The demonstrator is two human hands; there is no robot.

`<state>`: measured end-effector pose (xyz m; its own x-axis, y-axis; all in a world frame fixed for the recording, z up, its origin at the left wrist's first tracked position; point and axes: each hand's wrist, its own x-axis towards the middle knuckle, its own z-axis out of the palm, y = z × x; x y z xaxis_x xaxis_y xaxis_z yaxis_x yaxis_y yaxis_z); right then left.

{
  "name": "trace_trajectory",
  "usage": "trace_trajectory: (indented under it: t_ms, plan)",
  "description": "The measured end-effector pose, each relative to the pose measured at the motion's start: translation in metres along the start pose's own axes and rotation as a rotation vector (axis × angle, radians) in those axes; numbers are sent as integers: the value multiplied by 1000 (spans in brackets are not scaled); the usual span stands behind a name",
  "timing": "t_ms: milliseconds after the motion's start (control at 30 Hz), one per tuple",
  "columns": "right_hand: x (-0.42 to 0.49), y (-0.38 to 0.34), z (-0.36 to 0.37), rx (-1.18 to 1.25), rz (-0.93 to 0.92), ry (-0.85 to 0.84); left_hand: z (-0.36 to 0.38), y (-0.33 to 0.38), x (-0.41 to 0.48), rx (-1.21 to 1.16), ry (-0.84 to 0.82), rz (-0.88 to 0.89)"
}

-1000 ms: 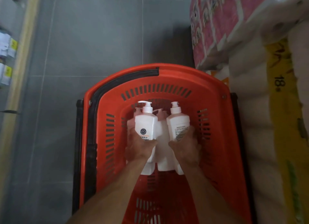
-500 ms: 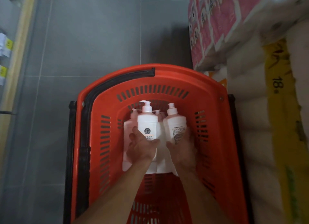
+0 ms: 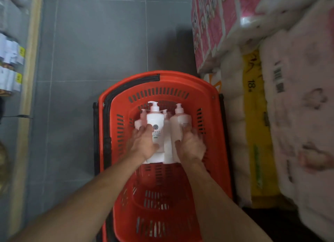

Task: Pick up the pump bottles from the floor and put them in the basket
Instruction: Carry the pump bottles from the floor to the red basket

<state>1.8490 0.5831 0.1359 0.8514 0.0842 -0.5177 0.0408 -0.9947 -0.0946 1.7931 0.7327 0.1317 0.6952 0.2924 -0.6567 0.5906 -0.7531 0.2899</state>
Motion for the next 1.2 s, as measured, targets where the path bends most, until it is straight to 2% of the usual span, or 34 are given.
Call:
trace_trajectory:
  t_ms: [267, 433, 633, 833, 967, 1100, 1200]
  plan:
    - [-104, -4, -111, 18, -80, -53, -102, 65, -127, 399, 0, 276]
    - [-170, 14, -187, -29, -123, 27, -161, 100, -207, 596, 77, 367]
    - [-245, 29, -281, -50, -103, 90, -221, 139, -301, 668, 176, 412]
    - [-329, 47, -341, 62, -62, 200, -262, 165, -379, 725, 249, 544]
    - [-389, 60, -360, 113, 31, 268, -274, 179, -418, 700, 289, 679]
    - [-447, 73, -364, 111, 198, 397, -274, 195, -454, 704, 282, 868]
    - [-489, 81, -366, 161, 307, 369, -271, 206, -479, 762, 278, 1016]
